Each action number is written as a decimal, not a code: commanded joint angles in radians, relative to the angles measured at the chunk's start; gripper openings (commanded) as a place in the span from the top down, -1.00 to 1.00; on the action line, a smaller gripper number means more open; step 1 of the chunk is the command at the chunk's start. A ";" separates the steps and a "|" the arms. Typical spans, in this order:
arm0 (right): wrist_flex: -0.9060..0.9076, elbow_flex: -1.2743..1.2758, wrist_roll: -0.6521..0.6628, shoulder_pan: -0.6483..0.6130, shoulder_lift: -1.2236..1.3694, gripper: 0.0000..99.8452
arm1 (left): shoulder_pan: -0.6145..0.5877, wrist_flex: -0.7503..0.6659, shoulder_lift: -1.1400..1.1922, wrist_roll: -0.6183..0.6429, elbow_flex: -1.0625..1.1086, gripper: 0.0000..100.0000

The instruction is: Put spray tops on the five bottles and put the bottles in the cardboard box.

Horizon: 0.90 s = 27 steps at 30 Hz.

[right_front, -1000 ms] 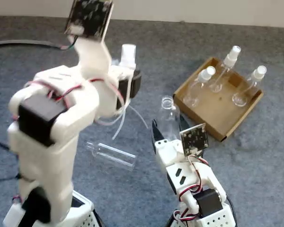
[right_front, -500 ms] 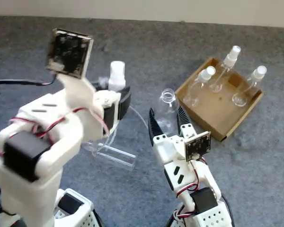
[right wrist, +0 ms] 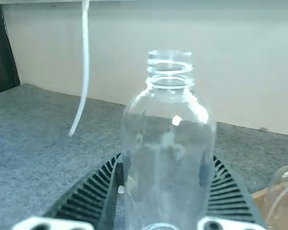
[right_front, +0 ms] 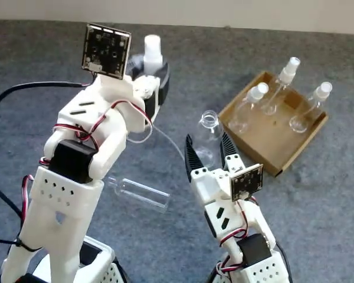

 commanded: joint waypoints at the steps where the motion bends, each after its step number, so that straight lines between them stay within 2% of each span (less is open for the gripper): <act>1: -0.019 0.114 -0.003 -0.007 -0.015 0.63 | 0.047 -0.190 -0.021 -0.006 -0.024 0.99; 6: 0.028 0.114 -0.002 -0.005 -0.015 0.63 | 0.173 -0.241 -0.039 -0.006 -0.084 0.99; 11: 0.028 0.114 -0.002 -0.005 -0.015 0.63 | 0.280 -0.311 -0.104 -0.006 -0.056 0.99; 15: 0.028 0.114 -0.002 -0.005 -0.015 0.63 | 0.298 -0.379 -0.140 -0.006 -0.007 0.99; 21: 0.028 0.116 -0.002 -0.005 -0.015 0.63 | 0.300 -0.376 -0.182 -0.003 0.001 0.99; 27: 0.028 0.116 -0.002 -0.005 -0.015 0.63 | 0.300 -0.356 -0.185 0.130 0.050 0.99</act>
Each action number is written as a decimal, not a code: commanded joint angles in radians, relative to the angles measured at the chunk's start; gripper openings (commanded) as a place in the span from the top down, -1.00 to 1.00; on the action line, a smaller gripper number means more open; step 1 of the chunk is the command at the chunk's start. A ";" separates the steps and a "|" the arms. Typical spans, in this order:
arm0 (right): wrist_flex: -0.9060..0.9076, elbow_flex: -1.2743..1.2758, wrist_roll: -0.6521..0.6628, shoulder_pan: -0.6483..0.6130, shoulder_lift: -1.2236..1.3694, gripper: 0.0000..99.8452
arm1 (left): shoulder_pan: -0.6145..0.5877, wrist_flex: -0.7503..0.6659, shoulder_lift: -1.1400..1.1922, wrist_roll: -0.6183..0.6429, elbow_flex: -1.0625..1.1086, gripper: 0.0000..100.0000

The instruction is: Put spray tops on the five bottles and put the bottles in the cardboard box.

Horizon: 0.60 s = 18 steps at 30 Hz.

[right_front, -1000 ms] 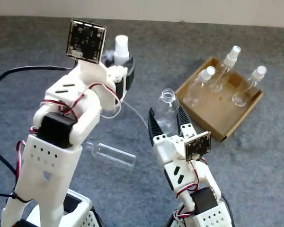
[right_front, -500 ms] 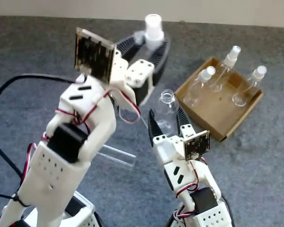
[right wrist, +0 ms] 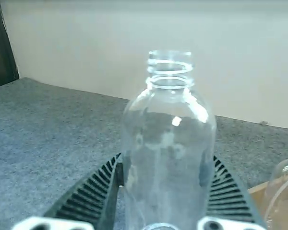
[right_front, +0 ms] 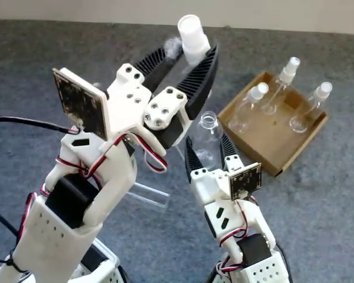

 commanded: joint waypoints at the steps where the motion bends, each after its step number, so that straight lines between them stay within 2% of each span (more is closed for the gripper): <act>1: 0.004 0.116 -0.002 -0.005 -0.015 0.63 | 0.021 -0.002 -0.019 0.068 0.024 0.99; 11: 0.004 0.116 -0.002 -0.002 -0.015 0.63 | 0.021 0.011 -0.025 0.074 0.099 0.99; 18: 0.004 0.116 -0.002 -0.002 -0.015 0.63 | 0.042 0.183 -0.025 0.069 0.150 0.99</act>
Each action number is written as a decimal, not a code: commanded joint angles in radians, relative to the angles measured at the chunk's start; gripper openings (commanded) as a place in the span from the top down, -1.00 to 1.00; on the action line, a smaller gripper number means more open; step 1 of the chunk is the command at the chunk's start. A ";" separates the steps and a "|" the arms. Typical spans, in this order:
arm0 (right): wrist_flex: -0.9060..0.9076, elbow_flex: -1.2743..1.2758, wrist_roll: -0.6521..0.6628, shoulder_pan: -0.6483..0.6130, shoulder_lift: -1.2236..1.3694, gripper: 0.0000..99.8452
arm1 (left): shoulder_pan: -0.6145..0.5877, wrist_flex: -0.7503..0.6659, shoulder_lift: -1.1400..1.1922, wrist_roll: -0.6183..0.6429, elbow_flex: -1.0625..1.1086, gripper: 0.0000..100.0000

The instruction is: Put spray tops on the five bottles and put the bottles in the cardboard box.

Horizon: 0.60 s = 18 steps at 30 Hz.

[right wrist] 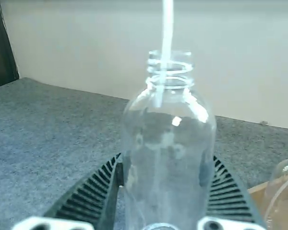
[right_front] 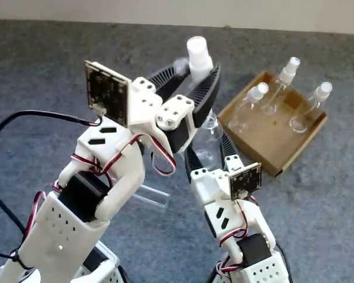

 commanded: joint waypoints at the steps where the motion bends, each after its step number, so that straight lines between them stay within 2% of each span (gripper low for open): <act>1: 0.004 0.116 -0.002 -0.002 -0.015 0.63 | 0.054 0.097 -0.025 0.006 0.076 0.99; 6: 0.004 0.116 -0.002 -0.001 -0.015 0.63 | 0.087 0.089 -0.025 0.003 0.220 0.99; 9: 0.004 0.116 -0.002 -0.001 -0.015 0.63 | 0.079 0.025 -0.027 0.003 0.271 0.99; 18: 0.004 0.116 -0.002 -0.001 -0.015 0.63 | 0.059 0.008 -0.027 0.003 0.285 0.99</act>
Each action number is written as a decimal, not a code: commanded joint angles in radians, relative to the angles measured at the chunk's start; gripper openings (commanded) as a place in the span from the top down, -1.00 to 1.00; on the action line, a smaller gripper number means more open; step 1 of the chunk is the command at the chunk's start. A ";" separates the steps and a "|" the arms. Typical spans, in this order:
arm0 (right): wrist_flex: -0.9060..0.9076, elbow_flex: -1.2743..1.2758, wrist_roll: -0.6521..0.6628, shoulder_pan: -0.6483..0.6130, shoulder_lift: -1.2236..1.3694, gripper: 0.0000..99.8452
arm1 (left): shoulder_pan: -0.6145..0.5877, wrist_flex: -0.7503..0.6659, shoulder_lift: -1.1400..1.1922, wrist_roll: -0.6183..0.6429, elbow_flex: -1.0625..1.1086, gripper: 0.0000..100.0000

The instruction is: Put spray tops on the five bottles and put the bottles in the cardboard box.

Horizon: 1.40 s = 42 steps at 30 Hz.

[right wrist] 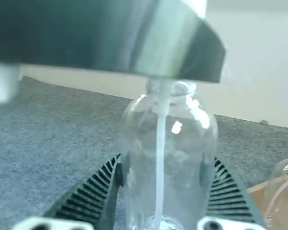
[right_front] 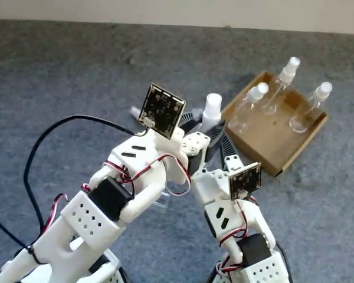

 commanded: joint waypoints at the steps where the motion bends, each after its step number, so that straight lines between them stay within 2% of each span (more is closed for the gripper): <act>1: 0.004 0.116 -0.002 -0.001 -0.016 0.63 | -0.018 -0.020 -0.021 0.002 -0.007 0.99; 6: 0.004 0.116 -0.002 -0.001 -0.016 0.63 | -0.016 -0.018 -0.021 -0.018 -0.008 0.99; 11: 0.041 0.116 -0.002 -0.005 -0.015 0.63 | -0.008 0.054 -0.021 -0.186 -0.002 0.99; 27: 0.042 0.116 -0.002 -0.004 -0.016 0.63 | -0.018 0.084 -0.021 -0.183 -0.008 0.99; 29: 0.042 0.116 -0.002 -0.002 -0.016 0.63 | -0.018 0.086 -0.021 -0.183 -0.008 0.94; 34: 0.042 0.116 -0.002 -0.002 -0.016 0.63 | -0.061 0.095 -0.082 -0.181 -0.001 0.63; 42: 0.042 0.116 -0.002 -0.002 -0.016 0.63 | -0.085 0.192 -0.236 -0.187 -0.010 0.62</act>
